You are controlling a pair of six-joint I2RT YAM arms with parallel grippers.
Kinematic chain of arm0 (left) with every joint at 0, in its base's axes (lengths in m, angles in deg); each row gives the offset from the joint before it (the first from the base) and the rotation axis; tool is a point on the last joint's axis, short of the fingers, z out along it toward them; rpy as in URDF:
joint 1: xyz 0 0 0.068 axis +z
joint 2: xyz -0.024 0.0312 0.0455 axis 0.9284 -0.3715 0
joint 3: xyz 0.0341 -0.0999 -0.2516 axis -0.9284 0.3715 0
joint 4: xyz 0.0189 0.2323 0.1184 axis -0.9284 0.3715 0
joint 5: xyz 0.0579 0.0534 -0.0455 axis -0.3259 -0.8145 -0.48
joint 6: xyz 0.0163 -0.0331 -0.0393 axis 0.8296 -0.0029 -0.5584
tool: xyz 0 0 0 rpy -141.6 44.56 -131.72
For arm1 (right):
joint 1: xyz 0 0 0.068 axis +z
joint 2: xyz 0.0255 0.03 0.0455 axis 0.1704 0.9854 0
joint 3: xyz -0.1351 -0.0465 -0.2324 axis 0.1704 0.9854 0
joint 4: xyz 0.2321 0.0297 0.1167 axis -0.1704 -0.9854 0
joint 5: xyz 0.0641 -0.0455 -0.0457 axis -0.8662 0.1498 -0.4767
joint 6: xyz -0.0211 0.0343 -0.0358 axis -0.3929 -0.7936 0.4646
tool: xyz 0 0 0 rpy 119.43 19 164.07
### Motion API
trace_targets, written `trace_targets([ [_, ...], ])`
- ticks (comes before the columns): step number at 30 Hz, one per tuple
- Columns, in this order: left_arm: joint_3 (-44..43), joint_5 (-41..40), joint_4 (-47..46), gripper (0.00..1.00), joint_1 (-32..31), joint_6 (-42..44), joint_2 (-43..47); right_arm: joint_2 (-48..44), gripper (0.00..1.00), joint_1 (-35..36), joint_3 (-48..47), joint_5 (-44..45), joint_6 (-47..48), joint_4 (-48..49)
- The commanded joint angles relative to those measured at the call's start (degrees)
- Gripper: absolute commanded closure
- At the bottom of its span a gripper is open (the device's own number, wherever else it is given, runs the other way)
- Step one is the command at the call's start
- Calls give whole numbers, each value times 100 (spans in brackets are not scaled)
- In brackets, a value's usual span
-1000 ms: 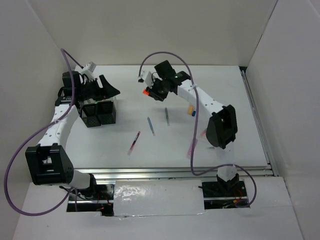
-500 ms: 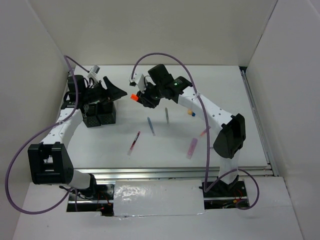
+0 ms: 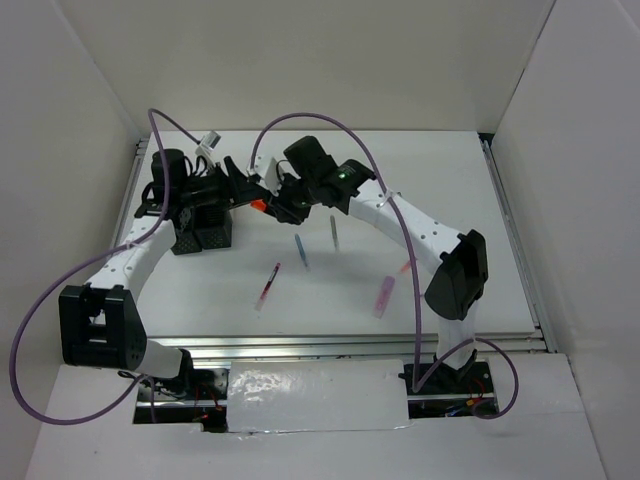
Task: Sort the stationery into containers
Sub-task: Place the pen in the storage box.
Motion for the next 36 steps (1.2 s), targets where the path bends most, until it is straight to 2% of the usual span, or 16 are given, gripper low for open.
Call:
trace_targets([
  [1, 41, 162, -203, 30, -70, 49, -29, -174, 100, 128, -250, 60, 4, 86],
  [8, 164, 197, -203, 53, -97, 40, 15, -166, 100, 163, -320, 166, 13, 138],
  [10, 190, 189, -194, 52, -97, 31, 42, -157, 100, 163, -329, 210, 4, 156],
  [13, 199, 145, -115, 37, -88, 75, 85, -157, 100, 163, -346, 254, -5, 165],
  [15, 243, 136, -141, 36, -79, 58, 120, -157, 100, 163, -329, 254, -5, 165],
  [20, 296, 197, -159, 54, -79, 58, 129, -166, 100, 181, -276, 333, -5, 209],
  [26, 322, 241, -150, 66, -70, 58, 121, -157, 100, 198, -267, 377, -13, 226],
  [27, 305, 224, -116, 69, -70, 67, 129, -157, 91, 199, -267, 429, -39, 235],
  [28, 296, 215, -107, 78, -62, 84, 129, -148, 79, 216, -285, 447, -57, 218],
  [29, 287, 198, -80, 83, -18, 128, 147, -148, 59, 234, -302, 456, -49, 192],
  [30, 218, 136, 24, 86, 26, 146, 156, -174, 32, 234, -276, 456, -57, 191],
  [31, 173, 92, 121, 94, 87, 198, 165, -201, 18, 225, -241, 465, -92, 191],
  [32, 25, 14, 253, 97, 184, 364, 182, -288, 10, 216, -215, 448, -92, 191],
  [33, -72, -65, 376, 98, 393, 470, 200, -332, 7, 164, -145, 447, -119, 183],
  [36, -538, -417, 1140, 100, 913, 1032, 208, -551, 5, -81, 5, 290, -250, 148],
])
